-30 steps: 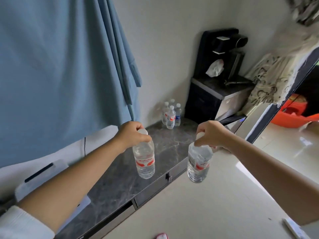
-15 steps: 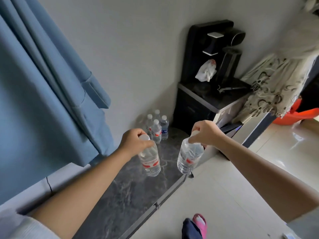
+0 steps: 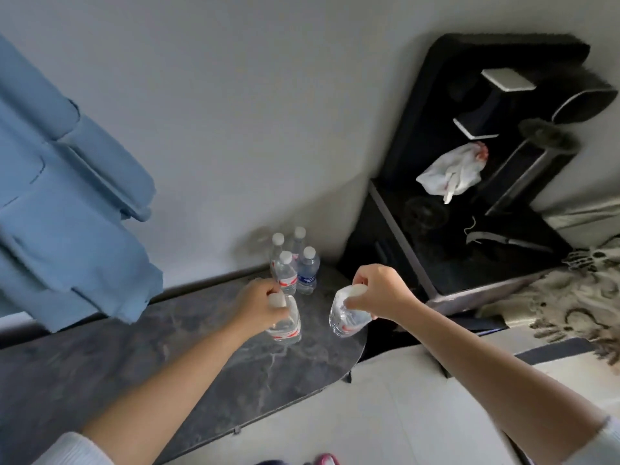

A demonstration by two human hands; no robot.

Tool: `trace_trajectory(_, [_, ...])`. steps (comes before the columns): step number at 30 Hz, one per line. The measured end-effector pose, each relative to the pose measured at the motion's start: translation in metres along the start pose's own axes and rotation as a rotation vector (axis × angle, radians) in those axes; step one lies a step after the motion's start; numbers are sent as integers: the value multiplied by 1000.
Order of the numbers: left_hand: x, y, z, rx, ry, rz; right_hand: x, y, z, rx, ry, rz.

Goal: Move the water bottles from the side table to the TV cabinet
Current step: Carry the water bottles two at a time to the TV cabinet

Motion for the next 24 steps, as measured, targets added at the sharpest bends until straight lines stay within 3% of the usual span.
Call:
trace_trajectory(7, [12,50,-51,-19,-134,47,-26,25,-84,102,68,-13])
trace_trajectory(24, [89,101,-141,59,-211,-45,-29,116,-201,281,184,63])
Point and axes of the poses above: each hand's wrist, its own z-axis away from the middle knuckle, its own y-axis out of the palm, x = y × z, the point moved 4 cm from there along -z, towards the middle knuckle, and after that the axes turned 7 degrees about y, right-handed, at the moved point
